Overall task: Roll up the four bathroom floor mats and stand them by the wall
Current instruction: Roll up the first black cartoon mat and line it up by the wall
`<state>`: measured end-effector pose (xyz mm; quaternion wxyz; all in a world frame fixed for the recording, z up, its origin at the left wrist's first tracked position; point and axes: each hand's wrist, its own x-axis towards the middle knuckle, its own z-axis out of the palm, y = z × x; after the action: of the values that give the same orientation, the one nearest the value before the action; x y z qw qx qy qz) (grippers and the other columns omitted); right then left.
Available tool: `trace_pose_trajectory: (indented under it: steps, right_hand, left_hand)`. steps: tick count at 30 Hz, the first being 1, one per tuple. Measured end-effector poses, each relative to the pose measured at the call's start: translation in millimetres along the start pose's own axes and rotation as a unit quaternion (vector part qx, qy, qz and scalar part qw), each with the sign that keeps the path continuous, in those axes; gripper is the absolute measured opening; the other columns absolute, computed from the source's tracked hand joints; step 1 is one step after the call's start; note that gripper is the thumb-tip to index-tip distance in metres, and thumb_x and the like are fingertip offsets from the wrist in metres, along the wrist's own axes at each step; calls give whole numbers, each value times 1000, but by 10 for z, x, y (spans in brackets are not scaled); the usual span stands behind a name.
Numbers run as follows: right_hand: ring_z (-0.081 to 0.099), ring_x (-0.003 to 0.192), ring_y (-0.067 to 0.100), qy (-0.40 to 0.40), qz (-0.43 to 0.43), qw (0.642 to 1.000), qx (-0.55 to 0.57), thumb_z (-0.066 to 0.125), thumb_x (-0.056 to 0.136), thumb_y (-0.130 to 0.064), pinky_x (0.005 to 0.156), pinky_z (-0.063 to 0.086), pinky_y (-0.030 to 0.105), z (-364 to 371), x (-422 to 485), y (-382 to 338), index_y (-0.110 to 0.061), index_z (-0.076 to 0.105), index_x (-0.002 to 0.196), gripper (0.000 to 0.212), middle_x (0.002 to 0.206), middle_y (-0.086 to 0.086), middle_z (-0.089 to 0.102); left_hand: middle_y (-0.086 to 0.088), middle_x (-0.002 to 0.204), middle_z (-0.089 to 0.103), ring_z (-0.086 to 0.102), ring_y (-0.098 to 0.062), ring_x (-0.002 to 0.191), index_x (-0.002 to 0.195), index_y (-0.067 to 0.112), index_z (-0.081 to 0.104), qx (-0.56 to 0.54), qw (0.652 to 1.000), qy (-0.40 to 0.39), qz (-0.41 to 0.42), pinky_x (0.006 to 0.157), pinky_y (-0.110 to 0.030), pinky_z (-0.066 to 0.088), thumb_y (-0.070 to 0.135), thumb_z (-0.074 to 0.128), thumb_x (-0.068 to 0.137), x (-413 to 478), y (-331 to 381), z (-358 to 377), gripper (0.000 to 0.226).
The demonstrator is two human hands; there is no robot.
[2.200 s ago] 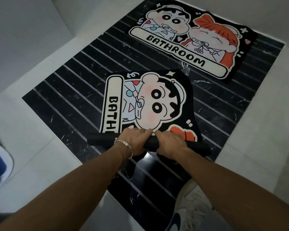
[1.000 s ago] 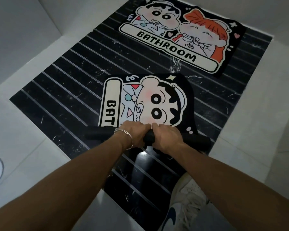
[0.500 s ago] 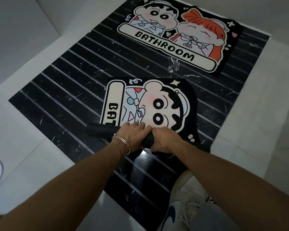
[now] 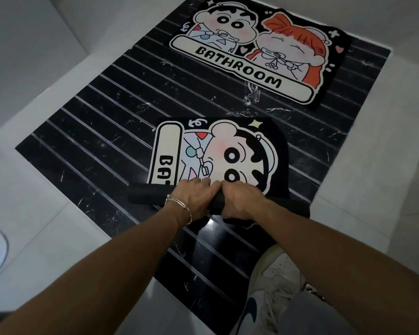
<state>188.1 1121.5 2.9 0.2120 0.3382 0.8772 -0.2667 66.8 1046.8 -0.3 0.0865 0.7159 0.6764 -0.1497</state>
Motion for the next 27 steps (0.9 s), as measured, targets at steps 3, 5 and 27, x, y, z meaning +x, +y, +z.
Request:
trace_pose_trajectory:
  steps: [3,5,27]
  right_hand:
    - [57,96,25,67,-14,996,-51,64,79,-21,82,41,38,33,11,-32,-17,42,115,42,107,6,59]
    - [55,104,27,115,-15,989,-94,62,81,-22,89,38,40,56,35,-46,-17,41,116,42,111,7,58]
    - [58,81,22,-15,19,999,24,70,70,-32,73,50,32,-77,46,57,-19,51,105,42,97,4,63]
  left_hand:
    - [-5,106,58,61,-26,92,120,18,39,-54,997,-22,-41,69,-34,45,37,60,84,36,-20,-15,46]
    - [-5,105,59,62,-26,91,119,18,41,-67,996,-16,-59,68,-34,44,39,60,83,49,-47,-32,45]
    - [-5,116,53,57,-26,102,129,17,35,27,999,29,5,77,-37,45,36,59,85,64,21,-22,53]
